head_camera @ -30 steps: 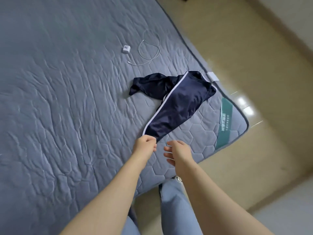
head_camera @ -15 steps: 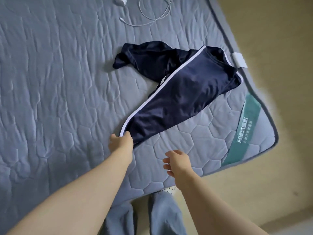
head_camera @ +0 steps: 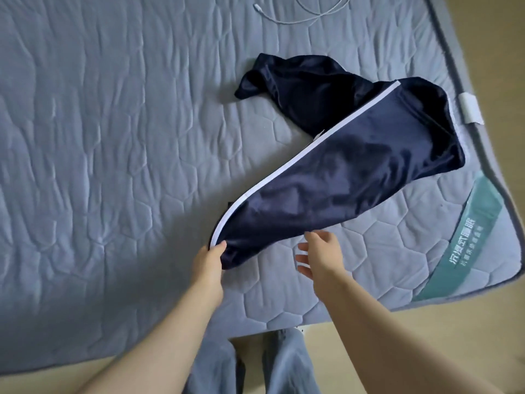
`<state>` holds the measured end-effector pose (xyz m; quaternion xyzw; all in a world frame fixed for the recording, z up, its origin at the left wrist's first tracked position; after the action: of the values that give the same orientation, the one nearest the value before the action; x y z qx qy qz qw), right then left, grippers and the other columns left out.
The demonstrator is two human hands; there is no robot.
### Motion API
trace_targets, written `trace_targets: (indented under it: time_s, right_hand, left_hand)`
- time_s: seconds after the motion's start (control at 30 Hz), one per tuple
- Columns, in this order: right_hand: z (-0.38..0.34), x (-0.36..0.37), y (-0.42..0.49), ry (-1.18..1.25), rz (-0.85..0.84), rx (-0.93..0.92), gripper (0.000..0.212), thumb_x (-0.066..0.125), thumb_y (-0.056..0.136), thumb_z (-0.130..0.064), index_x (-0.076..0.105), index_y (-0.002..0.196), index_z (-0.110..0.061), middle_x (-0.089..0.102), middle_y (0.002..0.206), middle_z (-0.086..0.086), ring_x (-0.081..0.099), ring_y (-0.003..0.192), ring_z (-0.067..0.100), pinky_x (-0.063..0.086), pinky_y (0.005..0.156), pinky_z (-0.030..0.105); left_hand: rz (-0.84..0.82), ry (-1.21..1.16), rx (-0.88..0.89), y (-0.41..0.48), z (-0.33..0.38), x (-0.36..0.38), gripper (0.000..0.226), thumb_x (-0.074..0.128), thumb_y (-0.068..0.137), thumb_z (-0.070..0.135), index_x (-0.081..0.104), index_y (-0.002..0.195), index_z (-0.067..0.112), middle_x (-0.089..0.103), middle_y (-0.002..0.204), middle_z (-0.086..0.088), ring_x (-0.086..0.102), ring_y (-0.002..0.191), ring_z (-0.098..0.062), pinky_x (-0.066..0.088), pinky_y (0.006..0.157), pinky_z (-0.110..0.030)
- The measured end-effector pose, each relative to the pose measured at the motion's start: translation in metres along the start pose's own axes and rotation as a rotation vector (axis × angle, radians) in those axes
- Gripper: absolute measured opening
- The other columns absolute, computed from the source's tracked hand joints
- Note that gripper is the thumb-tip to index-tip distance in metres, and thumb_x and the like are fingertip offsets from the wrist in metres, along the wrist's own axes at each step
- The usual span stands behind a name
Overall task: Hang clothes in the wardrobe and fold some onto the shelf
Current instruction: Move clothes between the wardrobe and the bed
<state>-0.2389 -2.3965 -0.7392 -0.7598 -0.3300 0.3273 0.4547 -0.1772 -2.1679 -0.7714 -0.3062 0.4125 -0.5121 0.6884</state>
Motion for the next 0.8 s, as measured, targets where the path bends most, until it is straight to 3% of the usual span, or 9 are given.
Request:
trace_targets:
  time_s: [0.07, 0.17, 0.23, 0.3, 0.4, 0.47, 0.57, 0.67, 0.8]
  right_hand:
    - [-0.008, 0.021, -0.006, -0.013, -0.025, -0.028, 0.031, 0.046, 0.093, -0.024, 0.043, 0.122, -0.015, 0.051, 0.092, 0.001, 0.05, 0.068, 0.016, 0.044, 0.061, 0.027]
    - [-0.008, 0.037, -0.01, 0.063, 0.04, 0.001, 0.058, 0.056, 0.089, -0.033, 0.027, 0.139, -0.024, 0.05, 0.109, 0.0, 0.05, 0.08, 0.019, 0.047, 0.072, 0.034]
    - [-0.003, 0.042, -0.012, 0.102, 0.101, 0.027, 0.08, 0.066, 0.082, -0.038, 0.016, 0.144, -0.035, 0.043, 0.122, -0.002, 0.05, 0.083, 0.018, 0.051, 0.072, 0.035]
    - [0.004, 0.055, -0.012, 0.181, 0.093, 0.021, 0.09, 0.072, 0.079, -0.026, 0.013, 0.144, -0.042, 0.042, 0.126, -0.003, 0.051, 0.081, 0.017, 0.052, 0.062, 0.032]
    - [0.012, 0.08, -0.006, 0.32, 0.065, 0.015, 0.084, 0.063, 0.083, 0.0, 0.019, 0.143, -0.036, 0.048, 0.121, 0.005, 0.047, 0.065, 0.014, 0.048, 0.045, 0.02]
    - [0.012, 0.089, -0.004, 0.36, 0.085, 0.012, 0.077, 0.061, 0.084, 0.0, 0.024, 0.142, -0.034, 0.046, 0.115, 0.001, 0.047, 0.066, 0.013, 0.047, 0.047, 0.019]
    - [0.008, 0.087, 0.003, 0.32, 0.15, -0.044, 0.067, 0.06, 0.084, -0.002, 0.032, 0.137, -0.03, 0.044, 0.117, -0.004, 0.05, 0.078, 0.013, 0.049, 0.058, 0.027]
    - [-0.006, 0.086, -0.002, -0.011, 0.17, -0.199, 0.058, 0.054, 0.081, 0.006, 0.041, 0.134, -0.013, 0.049, 0.109, 0.002, 0.051, 0.089, 0.02, 0.05, 0.074, 0.032]
    - [0.016, 0.173, -0.05, -0.28, -0.276, -0.271, 0.04, 0.053, 0.079, 0.012, 0.054, 0.116, -0.003, 0.058, 0.083, 0.004, 0.054, 0.069, 0.014, 0.044, 0.05, 0.015]
  left_hand:
    - [0.002, -0.268, -0.101, -0.001, -0.006, -0.015, 0.015, 0.047, 0.095, 0.012, 0.06, 0.102, 0.009, 0.061, 0.096, -0.01, 0.059, 0.083, -0.025, 0.049, 0.071, -0.032]
    - [0.082, -0.493, -0.181, 0.004, -0.006, -0.05, 0.017, 0.044, 0.097, 0.017, 0.056, 0.085, 0.018, 0.061, 0.083, -0.004, 0.058, 0.07, -0.018, 0.052, 0.047, -0.023]
    - [0.138, -0.526, -0.187, 0.012, -0.009, -0.081, 0.015, 0.044, 0.097, 0.021, 0.056, 0.089, 0.018, 0.06, 0.089, -0.004, 0.058, 0.074, -0.018, 0.05, 0.051, -0.026]
    - [0.155, -0.492, -0.185, 0.02, -0.014, -0.105, 0.015, 0.044, 0.097, 0.025, 0.057, 0.094, 0.018, 0.06, 0.099, -0.006, 0.058, 0.085, -0.021, 0.048, 0.056, -0.029]
    - [0.069, -0.447, -0.166, 0.028, -0.014, -0.115, 0.029, 0.044, 0.097, 0.026, 0.056, 0.119, 0.011, 0.06, 0.118, -0.011, 0.058, 0.105, -0.028, 0.052, 0.061, -0.032]
    - [0.013, -0.443, -0.141, 0.033, -0.006, -0.117, 0.035, 0.045, 0.097, 0.025, 0.052, 0.129, 0.011, 0.059, 0.124, -0.012, 0.057, 0.113, -0.03, 0.051, 0.067, -0.034]
    - [0.017, -0.441, -0.062, 0.044, 0.014, -0.134, 0.029, 0.045, 0.097, 0.025, 0.056, 0.121, 0.013, 0.064, 0.11, -0.008, 0.063, 0.093, -0.021, 0.051, 0.063, -0.027]
    - [0.086, -0.505, 0.018, 0.055, 0.037, -0.156, 0.016, 0.045, 0.097, 0.025, 0.059, 0.1, 0.019, 0.063, 0.09, -0.001, 0.063, 0.072, -0.012, 0.049, 0.054, -0.02]
    - [-0.006, -0.536, -0.005, 0.054, 0.048, -0.134, 0.032, 0.043, 0.097, 0.031, 0.052, 0.123, 0.014, 0.061, 0.114, -0.008, 0.059, 0.097, -0.023, 0.047, 0.077, -0.033]
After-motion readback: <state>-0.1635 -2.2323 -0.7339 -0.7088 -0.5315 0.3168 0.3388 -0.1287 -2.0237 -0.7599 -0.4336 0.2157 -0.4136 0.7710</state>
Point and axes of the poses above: each hand's wrist, its own y-axis towards the middle knuckle, its own x-axis out of the palm, z = x × y, the point moved 10 cm from there along y, towards the middle knuckle
